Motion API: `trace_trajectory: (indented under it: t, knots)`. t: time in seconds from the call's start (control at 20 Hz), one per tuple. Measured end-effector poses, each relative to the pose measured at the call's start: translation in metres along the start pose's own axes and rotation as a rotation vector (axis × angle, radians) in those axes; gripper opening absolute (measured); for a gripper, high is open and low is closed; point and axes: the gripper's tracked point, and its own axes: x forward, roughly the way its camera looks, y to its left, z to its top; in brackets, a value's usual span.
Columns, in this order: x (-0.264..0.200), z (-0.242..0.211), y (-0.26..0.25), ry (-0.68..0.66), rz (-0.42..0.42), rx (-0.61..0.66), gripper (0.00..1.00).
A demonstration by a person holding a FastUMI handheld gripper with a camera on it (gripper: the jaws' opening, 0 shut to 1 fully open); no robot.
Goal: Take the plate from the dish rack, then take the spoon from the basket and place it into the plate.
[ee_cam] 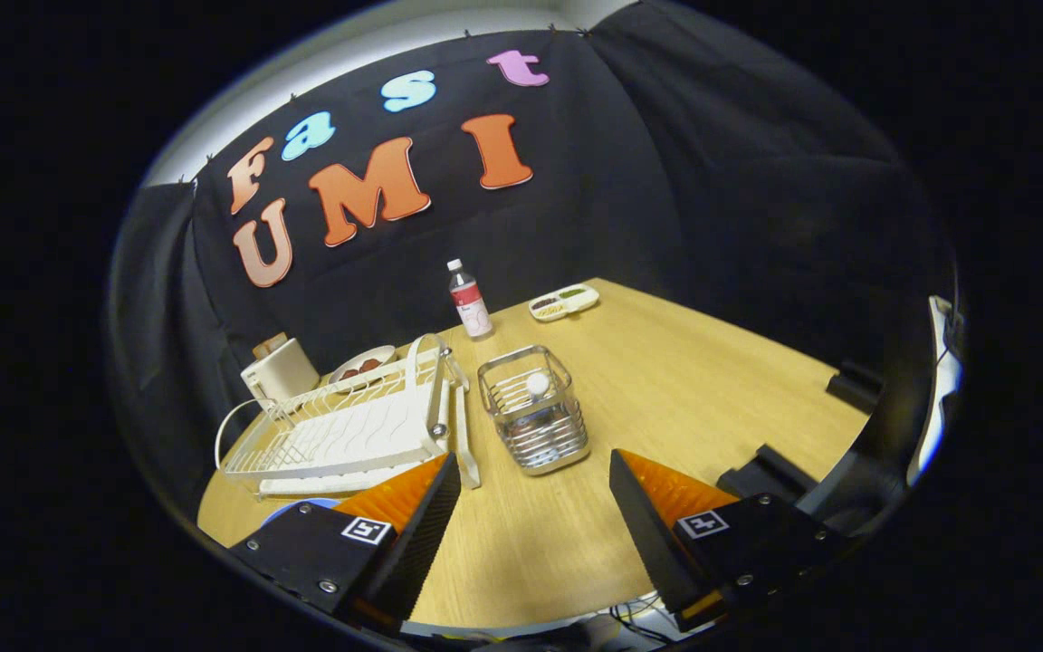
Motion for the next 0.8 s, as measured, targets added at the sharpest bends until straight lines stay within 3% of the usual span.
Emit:
trace_trajectory:
  t: [0.25, 0.55, 0.65, 0.75, 0.8]
  knots:
    - [0.015, 0.026, -0.012, -0.141, -0.022, -0.207, 0.99]
    - [0.042, 0.035, 0.006, -0.25, 0.05, -0.281, 0.97]
    - [0.05, 0.035, 0.009, -0.263, 0.07, -0.291, 0.86]
    - [0.061, 0.03, 0.008, -0.243, 0.077, -0.296, 0.68]
    - [0.063, 0.027, 0.011, -0.231, 0.091, -0.296, 0.53]
